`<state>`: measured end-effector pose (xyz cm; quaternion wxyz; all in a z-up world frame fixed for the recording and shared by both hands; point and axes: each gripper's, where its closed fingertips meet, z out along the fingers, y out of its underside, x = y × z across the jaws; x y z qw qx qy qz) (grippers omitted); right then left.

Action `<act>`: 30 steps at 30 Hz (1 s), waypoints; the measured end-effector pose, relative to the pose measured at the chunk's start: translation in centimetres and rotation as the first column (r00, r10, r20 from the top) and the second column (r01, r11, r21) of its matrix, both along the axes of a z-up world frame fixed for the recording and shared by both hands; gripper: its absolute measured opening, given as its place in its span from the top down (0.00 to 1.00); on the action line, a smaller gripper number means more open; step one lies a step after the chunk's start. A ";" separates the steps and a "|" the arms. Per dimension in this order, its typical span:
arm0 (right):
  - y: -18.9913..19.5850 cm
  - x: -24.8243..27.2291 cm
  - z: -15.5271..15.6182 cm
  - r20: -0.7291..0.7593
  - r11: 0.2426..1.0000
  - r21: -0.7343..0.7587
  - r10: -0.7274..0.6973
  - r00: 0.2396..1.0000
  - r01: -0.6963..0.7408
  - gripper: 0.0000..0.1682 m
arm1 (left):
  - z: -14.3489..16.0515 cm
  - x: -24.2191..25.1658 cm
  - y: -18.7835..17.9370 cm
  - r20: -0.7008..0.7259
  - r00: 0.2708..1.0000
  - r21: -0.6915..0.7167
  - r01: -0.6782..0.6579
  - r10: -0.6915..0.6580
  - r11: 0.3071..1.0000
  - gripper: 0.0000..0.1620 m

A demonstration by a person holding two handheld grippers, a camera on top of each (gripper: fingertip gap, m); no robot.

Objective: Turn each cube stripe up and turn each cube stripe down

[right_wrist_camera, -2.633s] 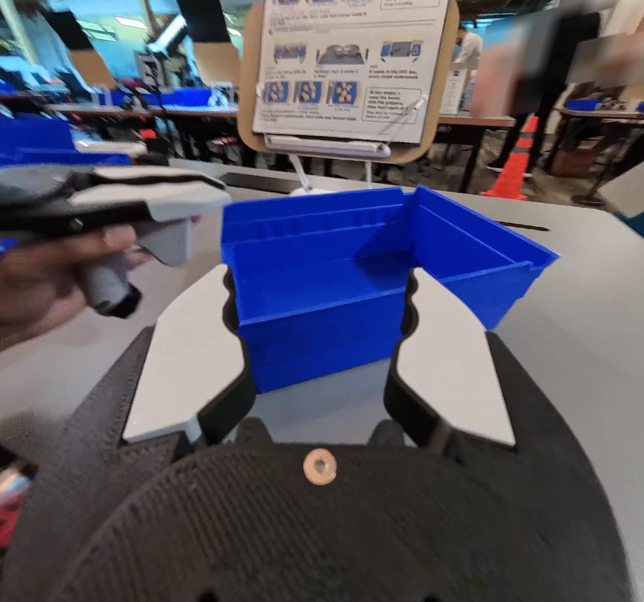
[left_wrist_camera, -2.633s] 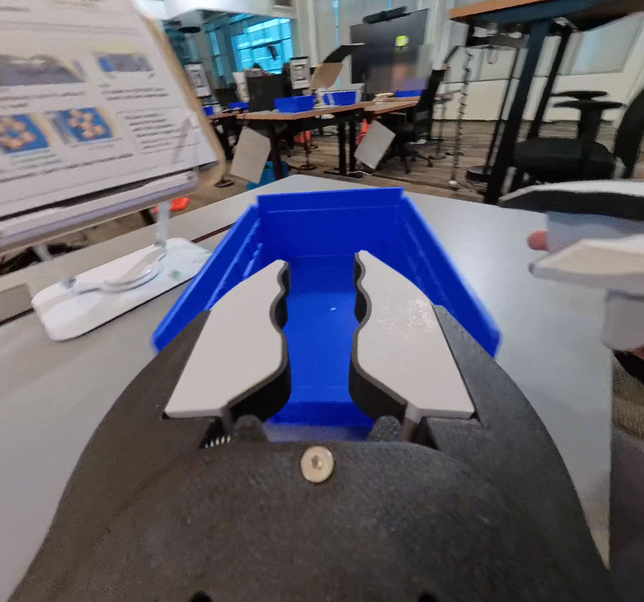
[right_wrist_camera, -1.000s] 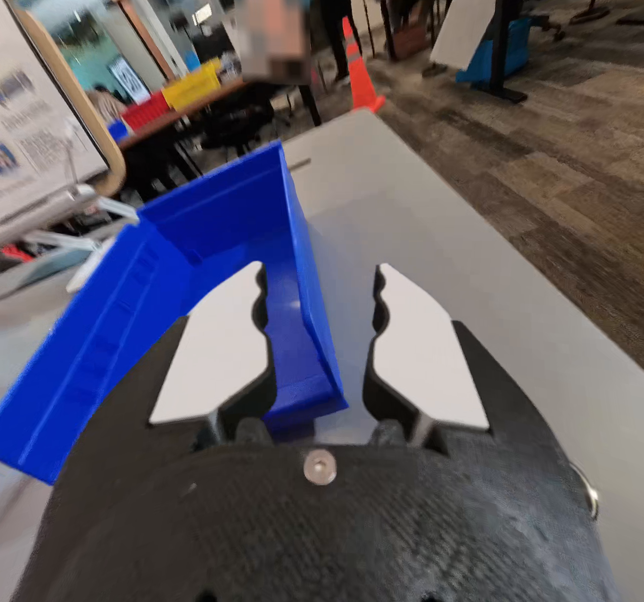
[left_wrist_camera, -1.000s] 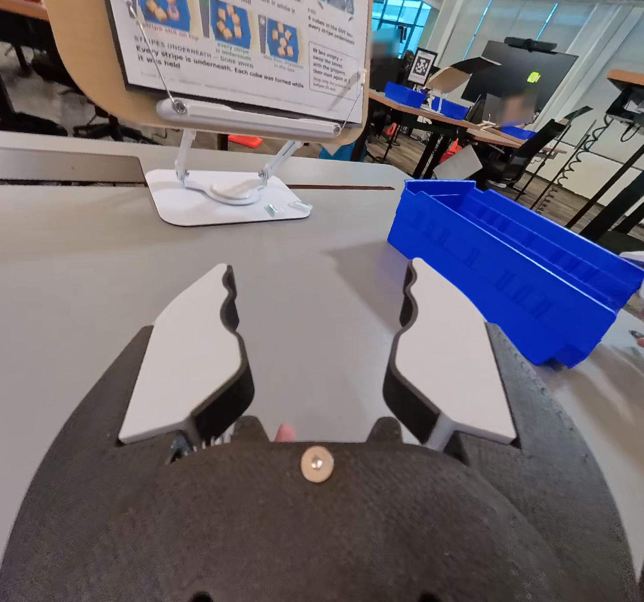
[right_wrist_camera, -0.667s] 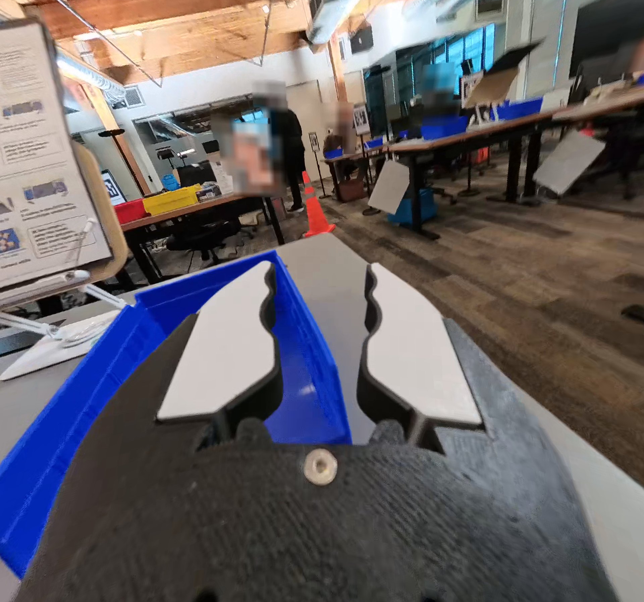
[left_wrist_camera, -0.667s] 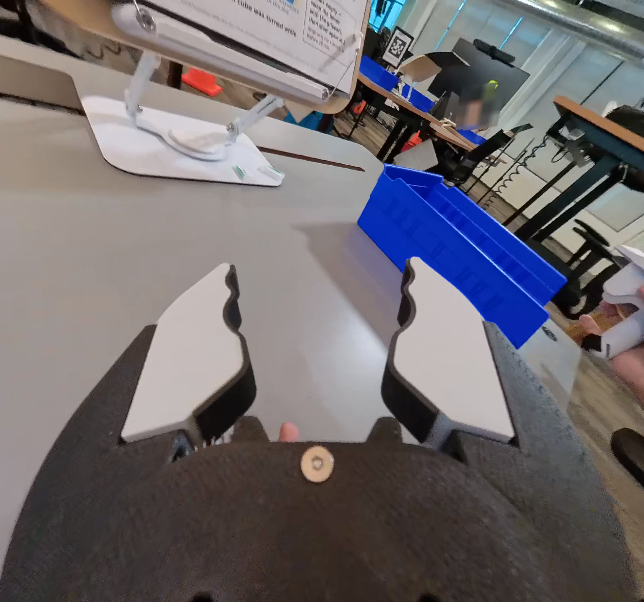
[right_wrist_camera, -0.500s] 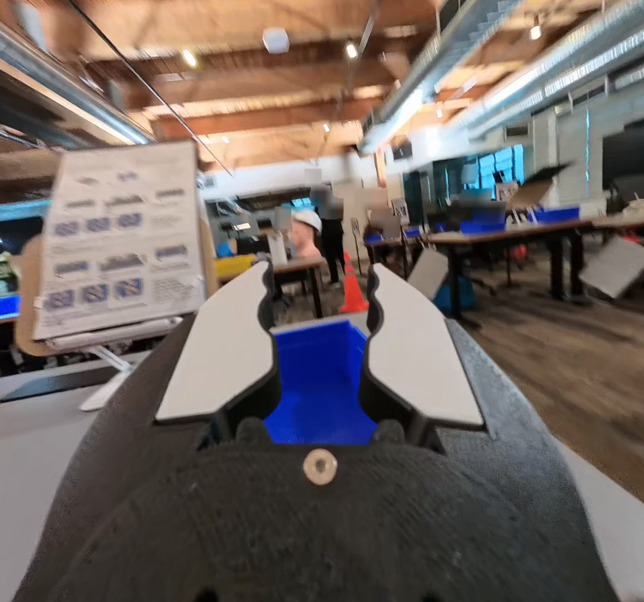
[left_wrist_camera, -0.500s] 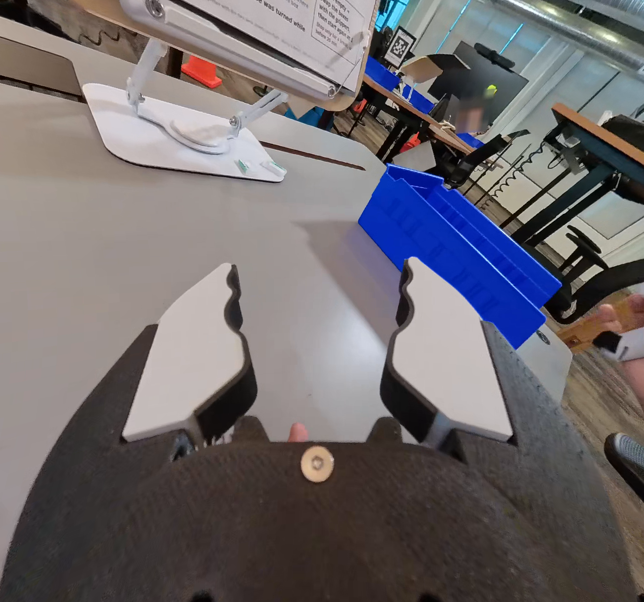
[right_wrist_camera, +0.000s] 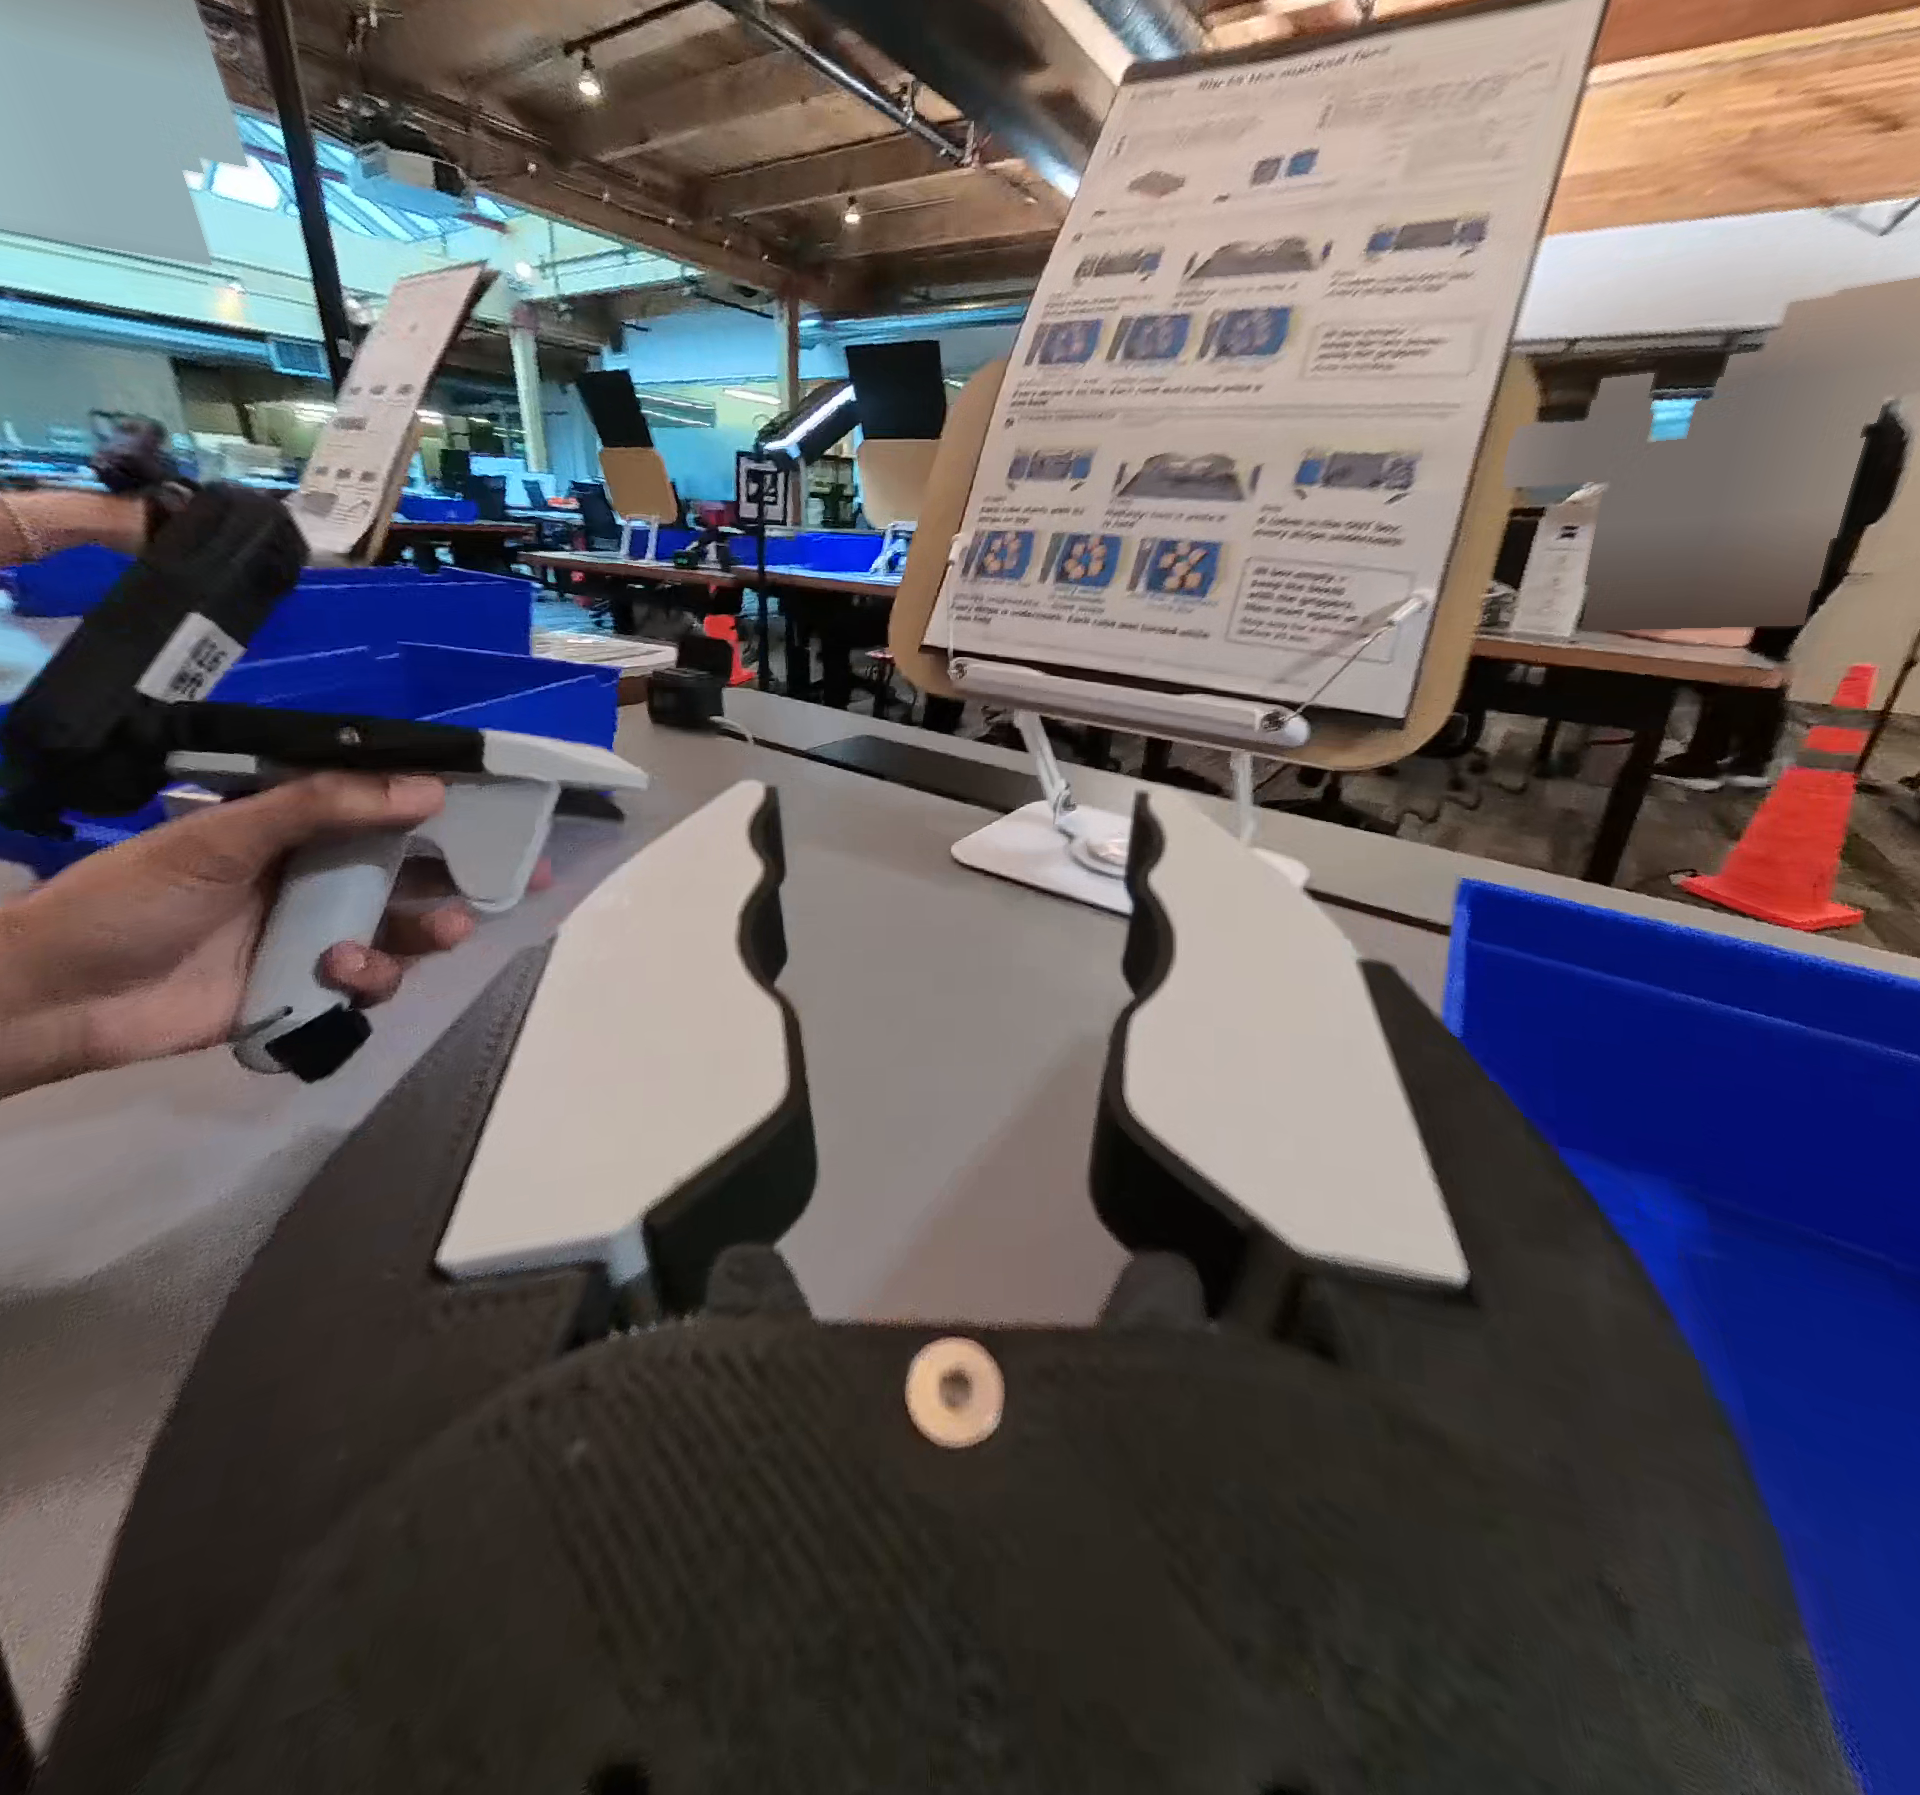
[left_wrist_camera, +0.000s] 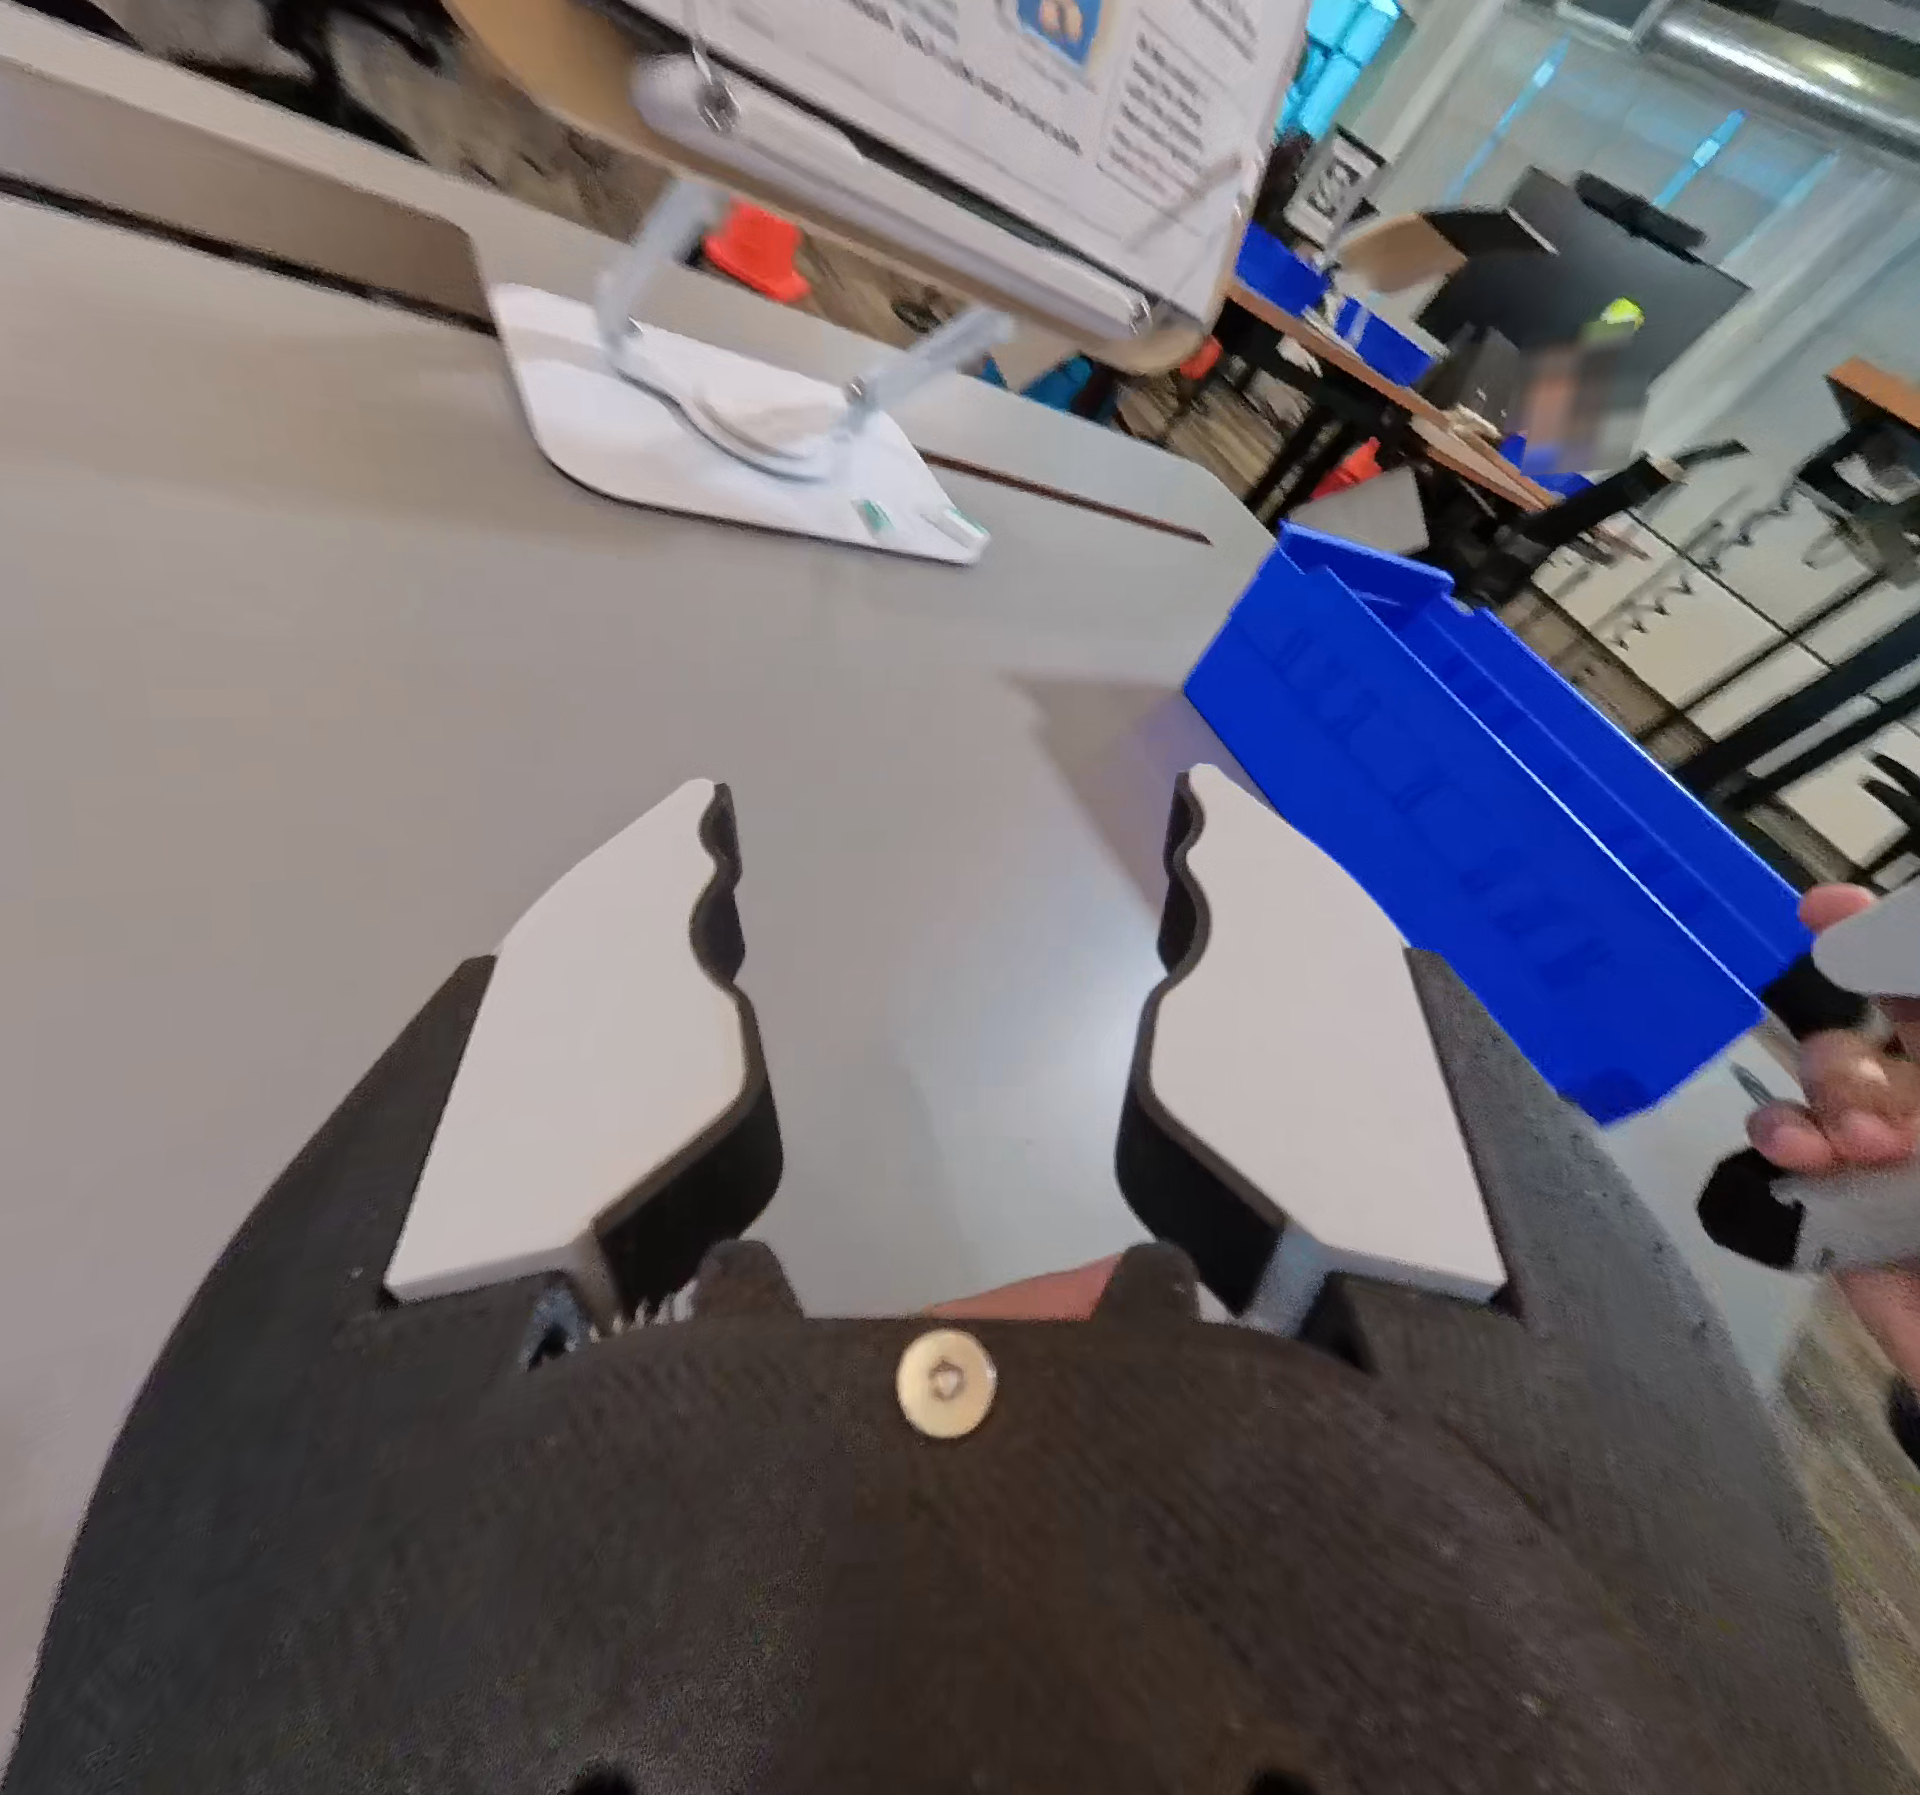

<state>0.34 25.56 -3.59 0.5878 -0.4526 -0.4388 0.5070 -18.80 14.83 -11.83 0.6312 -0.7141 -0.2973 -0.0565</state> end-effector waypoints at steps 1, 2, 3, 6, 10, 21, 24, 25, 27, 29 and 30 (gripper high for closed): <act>0.0 -0.4 -0.1 0.001 0.999 -0.030 0.022 1.000 -0.022 0.62 | 0.6 -0.6 -0.8 -0.025 0.999 0.020 -0.043 0.044 0.999 0.53; 0.0 -0.7 -0.1 -0.005 0.996 -0.068 0.050 0.999 -0.051 0.62 | 1.3 -1.1 -1.8 -0.045 0.995 0.056 -0.089 0.092 0.994 0.57; -0.1 -1.1 -0.1 -0.011 0.991 -0.106 0.082 0.997 -0.083 0.62 | 2.2 -1.6 -2.8 -0.060 0.988 0.105 -0.135 0.142 0.985 0.59; -0.2 -2.3 -0.2 -0.024 0.971 -0.181 0.153 0.988 -0.155 0.62 | 3.7 -3.0 -6.3 -0.100 0.953 0.185 -0.266 0.287 0.946 0.61; -1.1 -4.4 -0.8 0.005 0.955 -0.197 0.228 0.974 -0.223 0.62 | 4.4 -5.6 -11.7 -0.212 0.837 0.175 -0.475 0.504 0.862 0.60; -3.4 -7.2 -1.1 0.003 0.893 -0.278 0.369 0.929 -0.354 0.63 | -2.3 -9.8 -19.3 -0.220 0.746 -0.234 -0.666 0.629 0.708 0.64; -3.4 -7.3 -1.3 0.006 0.881 -0.302 0.383 0.924 -0.364 0.65 | -3.1 -9.5 -18.0 -0.175 0.812 -0.246 -0.584 0.557 0.774 0.89; -3.5 -7.2 -1.3 0.007 0.877 -0.308 0.390 0.921 -0.369 0.66 | -3.1 -9.5 -17.9 -0.184 0.819 -0.257 -0.573 0.543 0.778 0.89; -3.6 -7.2 -1.3 0.011 0.877 -0.305 0.393 0.919 -0.371 0.67 | -3.2 -9.6 -17.8 -0.254 0.833 -0.303 -0.552 0.492 0.777 0.89; -3.7 -7.1 -1.4 0.017 0.882 -0.293 0.390 0.921 -0.368 0.67 | -3.4 -9.7 -17.7 -0.334 0.847 -0.365 -0.522 0.415 0.771 0.90; -3.8 -7.0 -1.4 0.022 0.884 -0.288 0.390 0.920 -0.368 0.68 | -3.4 -9.7 -17.7 -0.354 0.852 -0.386 -0.508 0.385 0.770 0.89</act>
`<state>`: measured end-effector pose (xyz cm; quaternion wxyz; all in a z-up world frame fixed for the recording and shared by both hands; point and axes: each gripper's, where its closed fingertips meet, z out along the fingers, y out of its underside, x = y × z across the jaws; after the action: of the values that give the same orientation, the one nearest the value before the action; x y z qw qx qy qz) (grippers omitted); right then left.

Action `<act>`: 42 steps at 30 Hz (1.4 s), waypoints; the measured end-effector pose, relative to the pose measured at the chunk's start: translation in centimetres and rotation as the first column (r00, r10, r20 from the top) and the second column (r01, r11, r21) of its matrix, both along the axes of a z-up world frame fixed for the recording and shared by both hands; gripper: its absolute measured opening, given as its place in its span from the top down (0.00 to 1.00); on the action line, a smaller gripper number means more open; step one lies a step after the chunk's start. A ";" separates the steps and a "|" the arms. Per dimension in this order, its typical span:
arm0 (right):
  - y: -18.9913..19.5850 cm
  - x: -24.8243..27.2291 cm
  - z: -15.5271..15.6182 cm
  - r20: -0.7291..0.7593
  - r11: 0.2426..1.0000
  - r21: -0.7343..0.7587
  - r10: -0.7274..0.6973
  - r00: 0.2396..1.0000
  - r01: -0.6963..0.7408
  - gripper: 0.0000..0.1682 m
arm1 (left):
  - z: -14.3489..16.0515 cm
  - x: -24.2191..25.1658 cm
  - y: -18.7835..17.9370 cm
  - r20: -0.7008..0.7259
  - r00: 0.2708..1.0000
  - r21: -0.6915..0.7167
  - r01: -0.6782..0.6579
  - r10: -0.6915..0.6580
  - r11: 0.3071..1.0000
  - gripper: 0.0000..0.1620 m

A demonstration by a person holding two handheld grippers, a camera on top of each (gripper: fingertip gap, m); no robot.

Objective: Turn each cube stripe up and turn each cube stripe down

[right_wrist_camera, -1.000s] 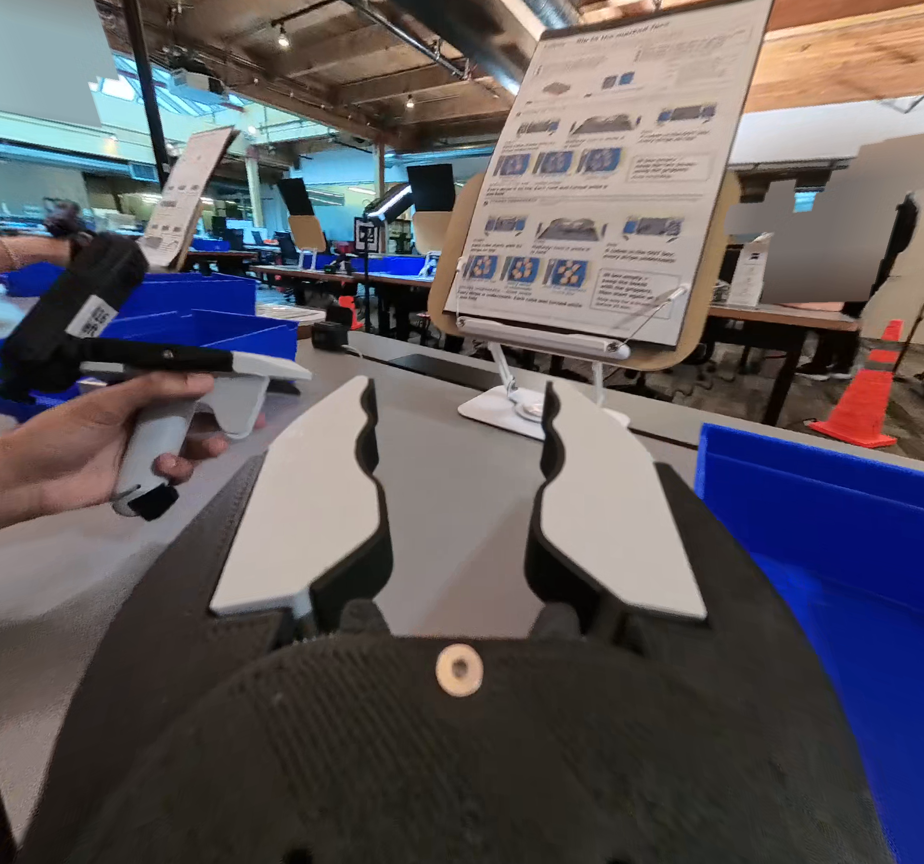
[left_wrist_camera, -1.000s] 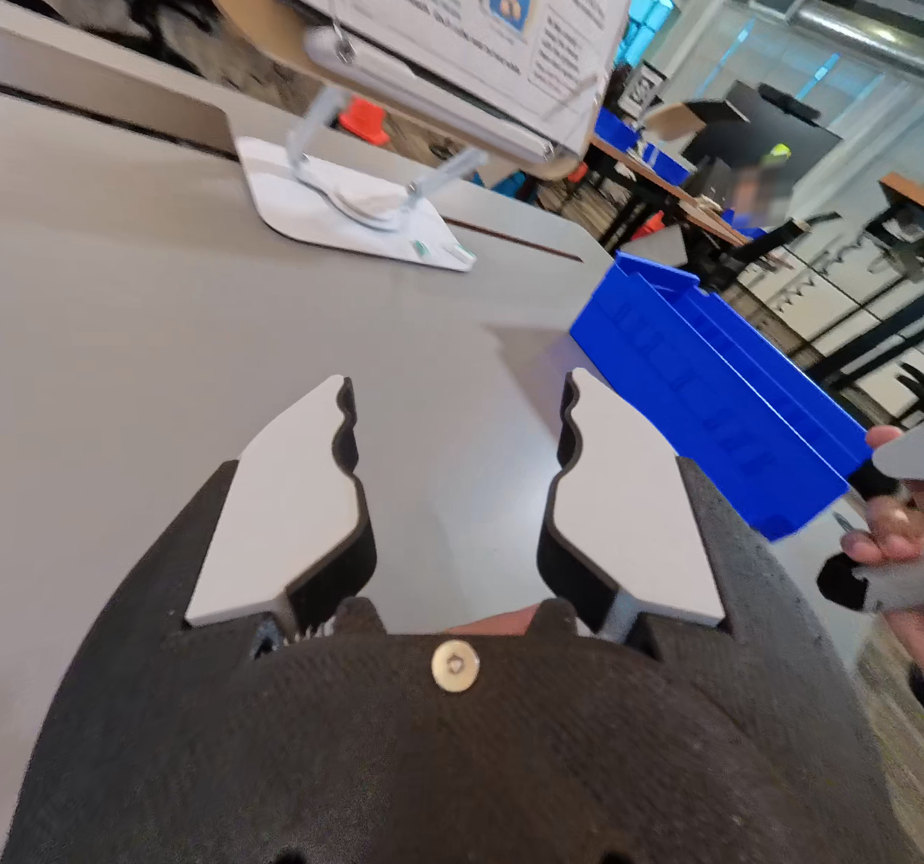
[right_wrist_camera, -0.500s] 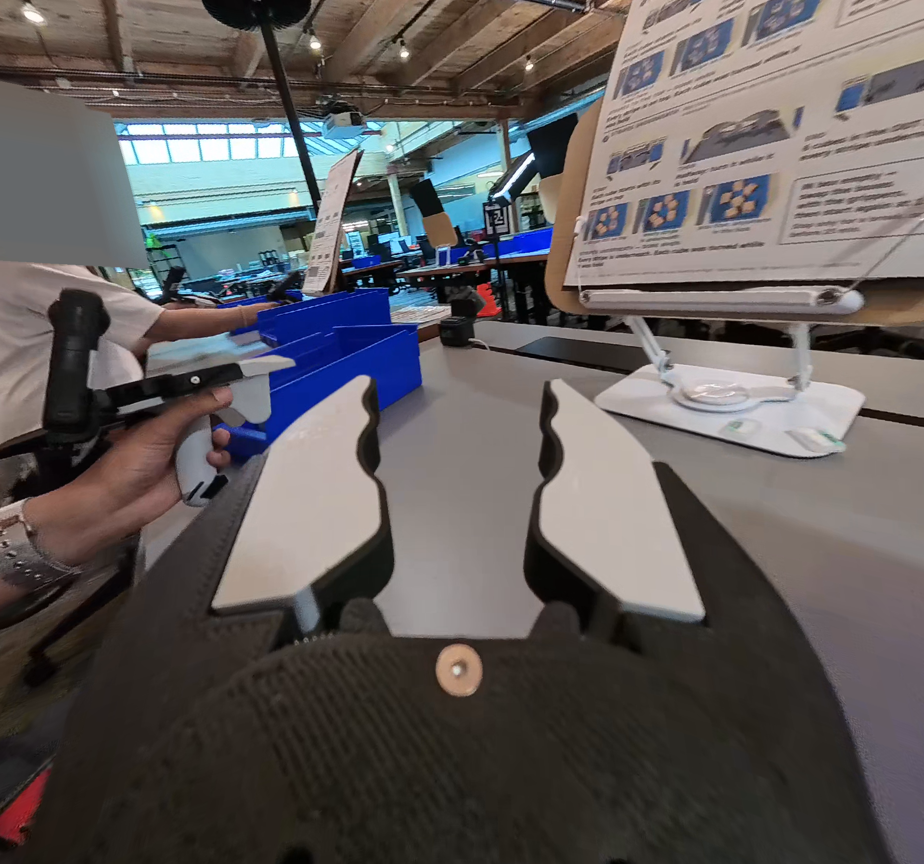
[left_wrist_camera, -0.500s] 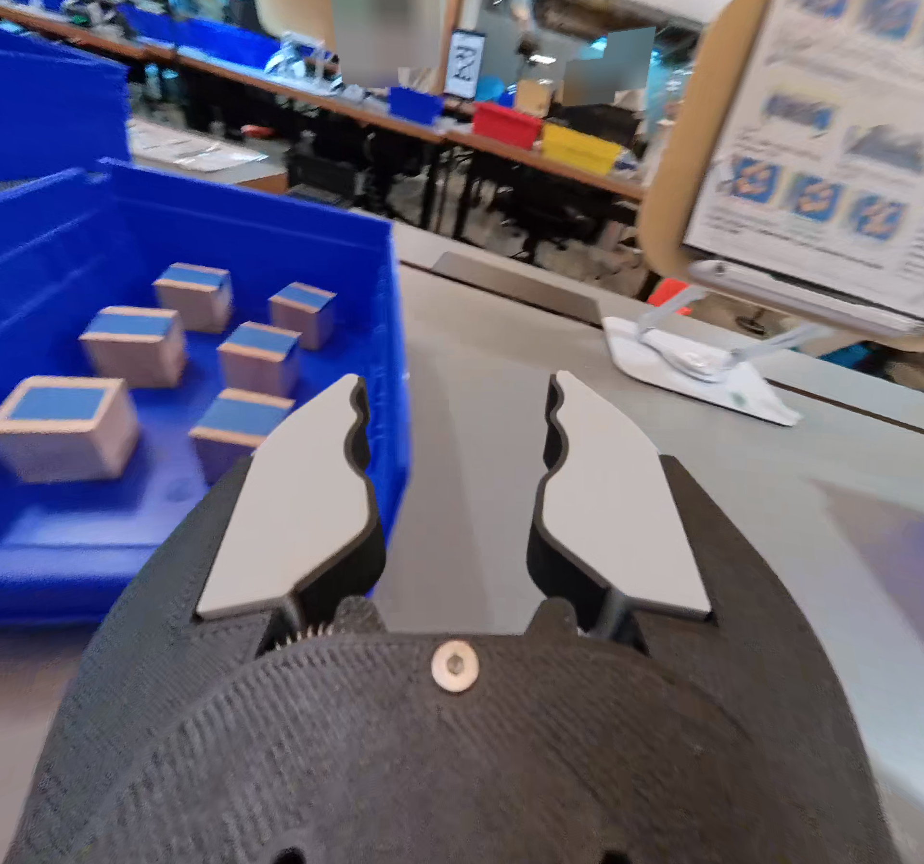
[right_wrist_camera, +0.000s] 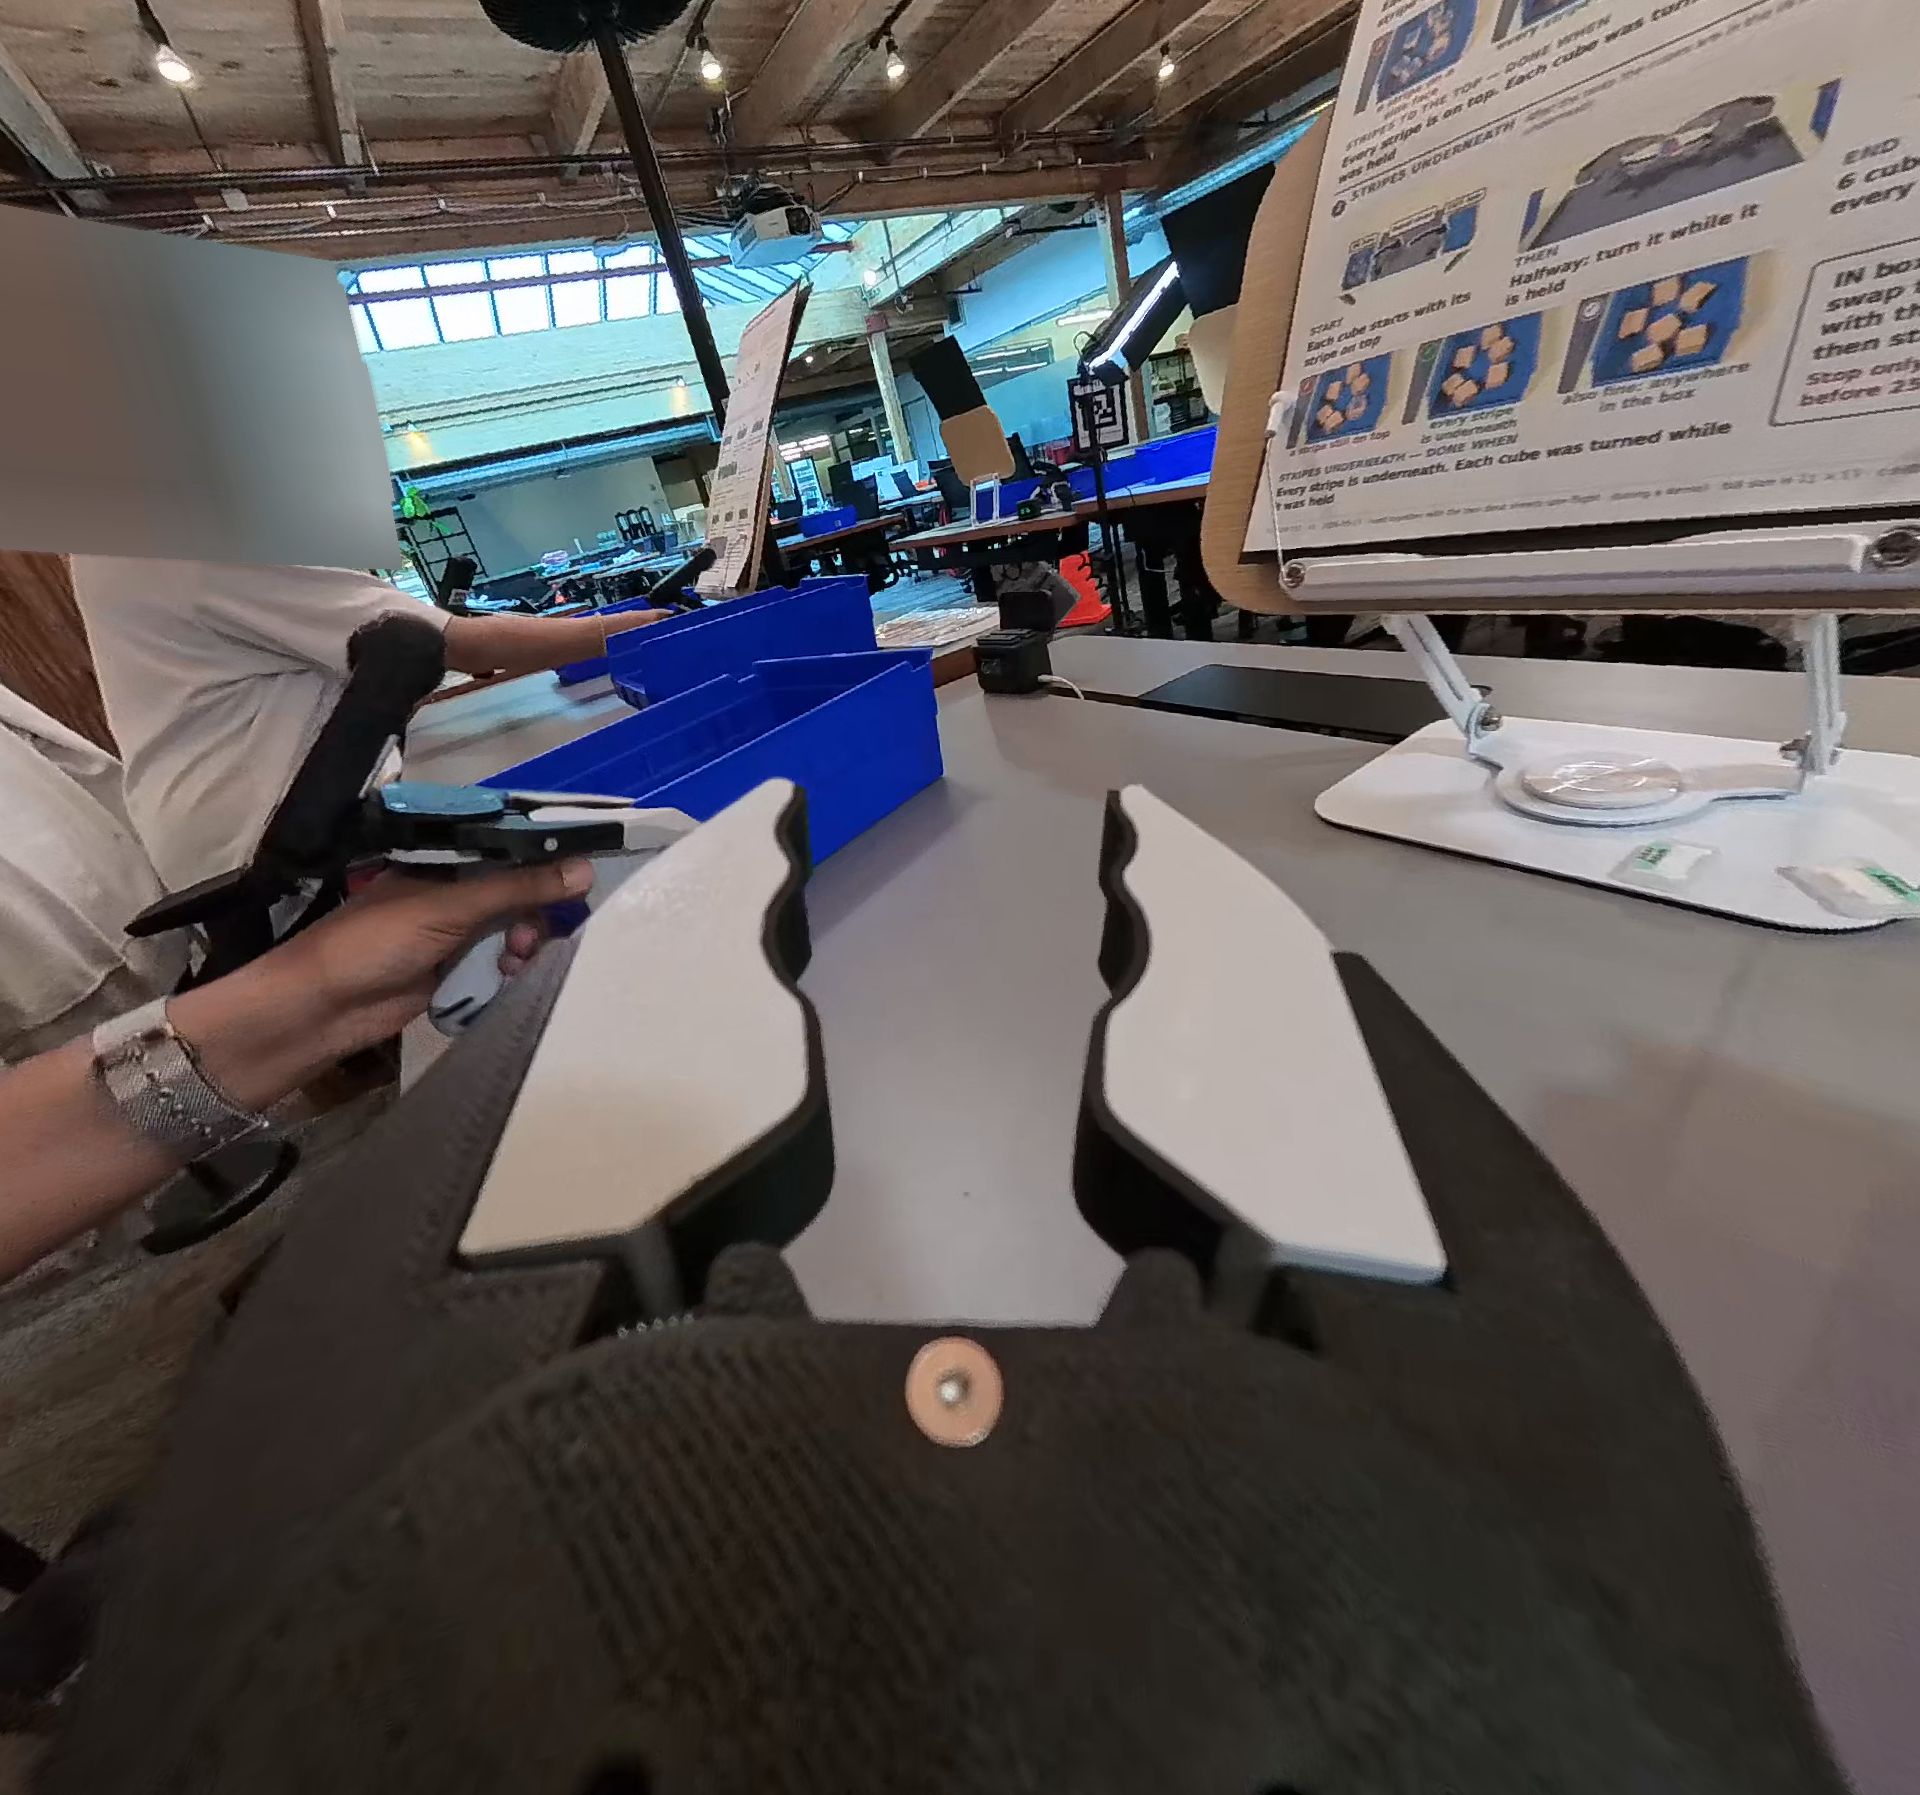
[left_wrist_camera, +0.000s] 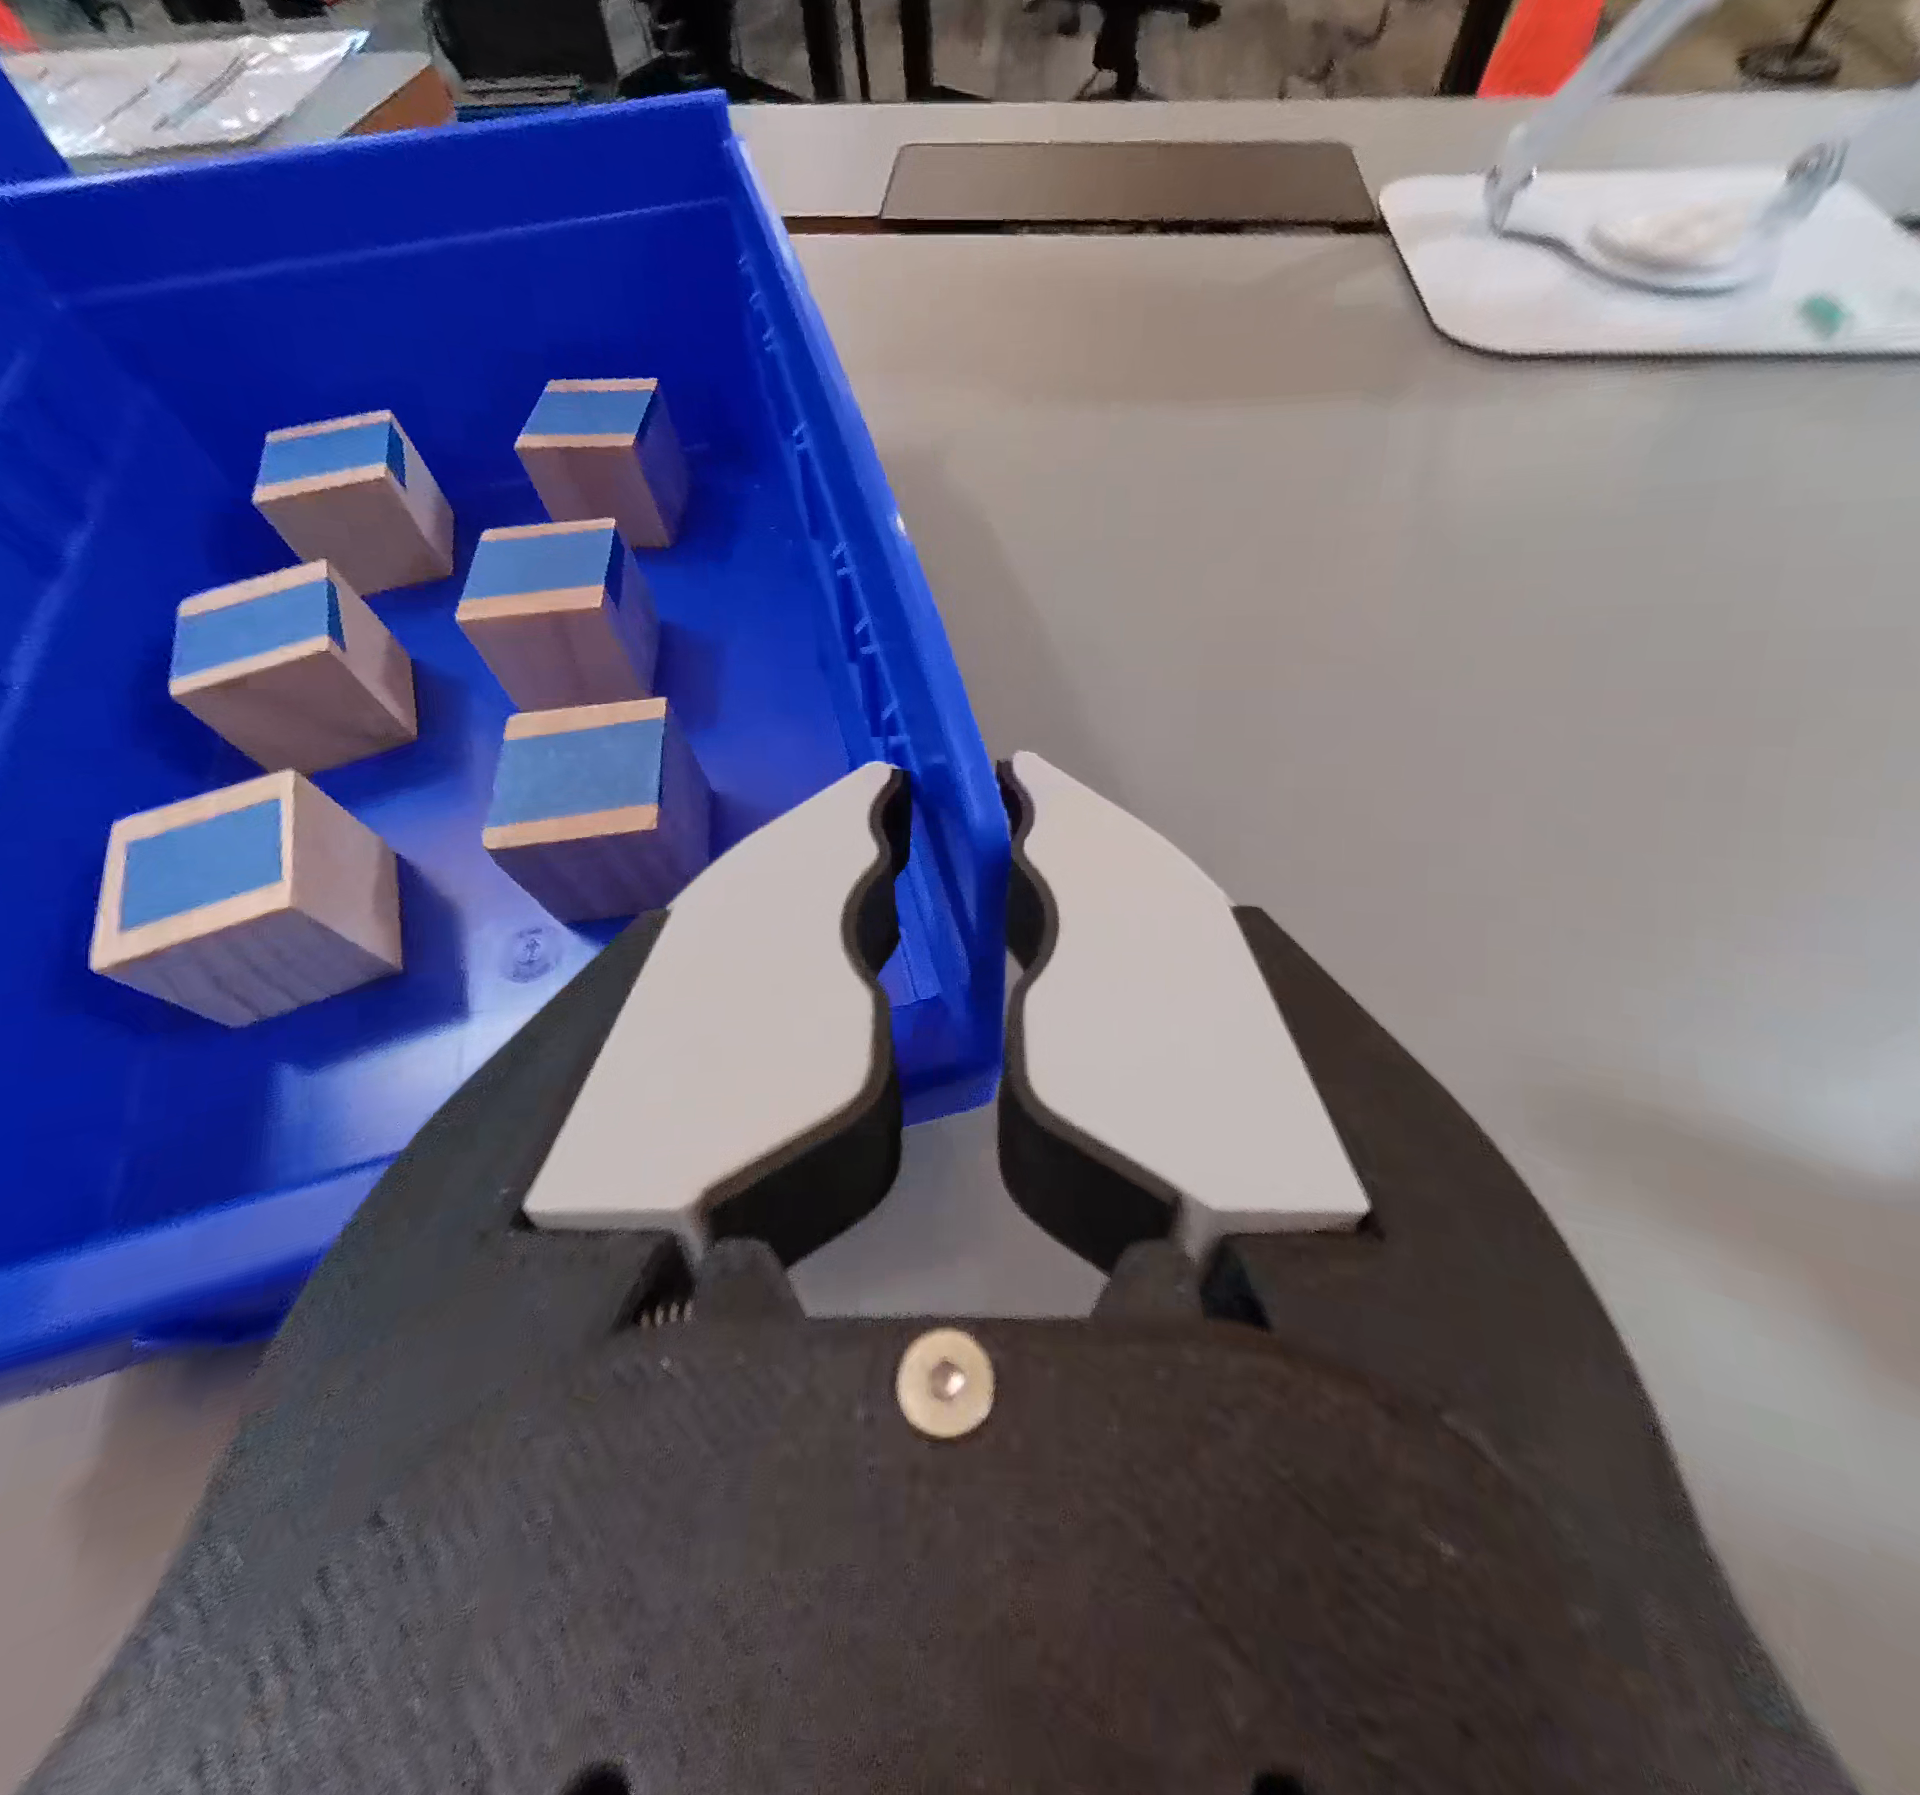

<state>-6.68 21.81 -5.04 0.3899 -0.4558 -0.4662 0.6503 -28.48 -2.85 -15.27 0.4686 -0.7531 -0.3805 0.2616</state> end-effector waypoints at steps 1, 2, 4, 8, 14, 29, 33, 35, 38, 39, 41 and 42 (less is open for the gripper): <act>-0.1 0.1 -0.1 0.003 1.000 0.006 0.001 1.000 -0.001 0.68 | 0.0 -0.1 -0.1 0.001 1.000 -0.008 0.013 -0.013 1.000 0.89; -0.1 0.1 -0.1 0.005 1.000 0.010 0.002 1.000 -0.002 0.68 | 0.0 0.0 0.0 0.014 0.999 0.004 0.032 -0.032 0.999 0.88; -0.1 0.3 -0.1 0.003 1.000 0.014 -0.002 1.000 0.002 0.68 | -0.1 0.1 0.0 0.047 0.995 0.035 0.083 -0.084 0.996 0.86; 0.2 0.5 -0.2 0.009 1.000 0.010 -0.010 1.000 0.010 0.68 | -0.2 -0.2 -1.6 0.038 0.988 -0.054 0.154 -0.152 0.987 0.87; 0.5 0.6 -0.2 0.011 1.000 0.009 -0.021 1.000 0.021 0.69 | -0.1 -1.1 -5.5 0.081 0.987 0.014 0.137 -0.137 0.991 0.91; 0.6 0.1 -0.9 0.037 0.999 0.026 -0.033 0.999 0.032 0.70 | 4.1 1.4 -5.9 0.118 0.930 0.195 0.322 -0.348 0.927 0.76; 0.5 0.1 -1.3 0.053 0.999 0.028 -0.031 0.998 0.030 0.70 | 6.6 -1.3 -8.6 0.106 0.964 0.255 0.210 -0.244 0.944 0.68; 0.4 0.2 -1.5 0.061 0.999 0.041 -0.034 0.998 0.031 0.70 | 5.3 -3.8 -10.3 0.141 0.983 0.165 0.091 -0.115 0.982 0.63; 0.6 0.9 -1.7 0.072 0.996 0.072 -0.061 0.996 0.056 0.70 | 4.0 -5.4 -10.1 0.171 0.983 0.134 0.037 -0.060 0.990 0.62; 0.7 1.3 -1.8 0.071 0.994 0.081 -0.073 0.995 0.068 0.71 | 3.8 -5.8 -9.7 0.174 0.982 0.132 0.045 -0.067 0.990 0.62; 1.0 2.3 -1.7 0.066 0.991 0.095 -0.102 0.993 0.096 0.71 | 3.4 -6.7 -9.3 0.182 0.981 0.101 0.050 -0.068 0.994 0.62; 1.2 2.8 -1.7 0.065 0.989 0.101 -0.119 0.991 0.112 0.72 | 3.0 -7.2 -9.2 0.197 0.978 0.079 0.049 -0.064 0.996 0.62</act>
<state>-3.88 23.01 -6.76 0.4318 -0.4854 -0.4836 0.5866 -35.73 -12.06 -12.24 0.4627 -0.7683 -0.4133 0.1571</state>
